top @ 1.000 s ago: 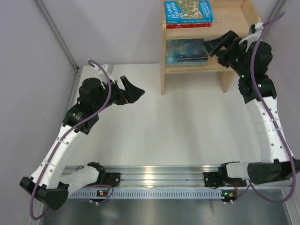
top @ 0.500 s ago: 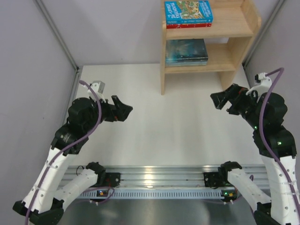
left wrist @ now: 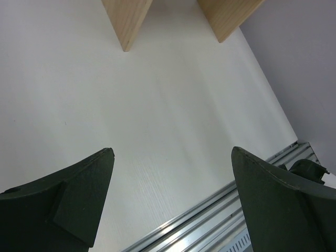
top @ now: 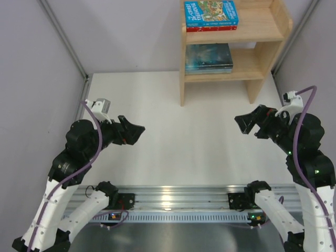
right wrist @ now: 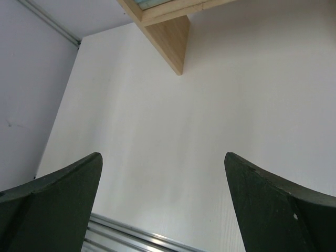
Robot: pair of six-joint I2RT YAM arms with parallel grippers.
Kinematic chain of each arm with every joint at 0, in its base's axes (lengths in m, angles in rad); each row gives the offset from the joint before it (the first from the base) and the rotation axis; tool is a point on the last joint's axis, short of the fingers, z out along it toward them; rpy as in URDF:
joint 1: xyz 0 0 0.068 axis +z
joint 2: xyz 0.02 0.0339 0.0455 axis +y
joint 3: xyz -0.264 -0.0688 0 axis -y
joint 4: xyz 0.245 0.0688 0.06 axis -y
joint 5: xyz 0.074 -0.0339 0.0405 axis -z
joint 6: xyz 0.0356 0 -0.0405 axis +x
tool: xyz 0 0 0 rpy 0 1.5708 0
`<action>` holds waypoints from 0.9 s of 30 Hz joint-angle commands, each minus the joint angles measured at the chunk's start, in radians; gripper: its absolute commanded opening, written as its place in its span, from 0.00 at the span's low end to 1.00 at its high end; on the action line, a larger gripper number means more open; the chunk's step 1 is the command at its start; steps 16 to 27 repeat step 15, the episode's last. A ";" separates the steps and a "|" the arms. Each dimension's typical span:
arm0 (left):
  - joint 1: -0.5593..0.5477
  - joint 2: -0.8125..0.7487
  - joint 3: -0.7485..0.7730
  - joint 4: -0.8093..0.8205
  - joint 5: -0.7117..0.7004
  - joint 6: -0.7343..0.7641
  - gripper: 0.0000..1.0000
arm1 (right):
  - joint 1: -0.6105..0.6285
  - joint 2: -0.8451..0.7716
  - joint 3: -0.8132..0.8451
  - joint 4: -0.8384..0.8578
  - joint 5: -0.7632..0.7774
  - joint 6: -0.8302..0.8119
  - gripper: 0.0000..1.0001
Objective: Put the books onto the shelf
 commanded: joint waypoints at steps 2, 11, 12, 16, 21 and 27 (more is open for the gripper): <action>0.002 -0.003 0.061 -0.018 0.017 0.013 0.99 | 0.005 -0.030 -0.026 -0.012 -0.007 -0.002 1.00; 0.001 -0.014 0.058 -0.019 0.011 0.015 0.99 | 0.003 -0.044 -0.049 -0.010 -0.003 0.004 1.00; 0.001 -0.012 0.058 -0.018 0.009 0.015 0.99 | 0.005 -0.048 -0.049 -0.009 -0.003 -0.001 1.00; 0.001 -0.014 0.060 -0.018 0.008 0.016 0.99 | 0.005 -0.053 -0.053 -0.012 -0.002 -0.002 1.00; 0.001 -0.014 0.060 -0.018 0.008 0.016 0.99 | 0.005 -0.053 -0.053 -0.012 -0.002 -0.002 1.00; 0.001 -0.014 0.060 -0.018 0.008 0.016 0.99 | 0.005 -0.053 -0.053 -0.012 -0.002 -0.002 1.00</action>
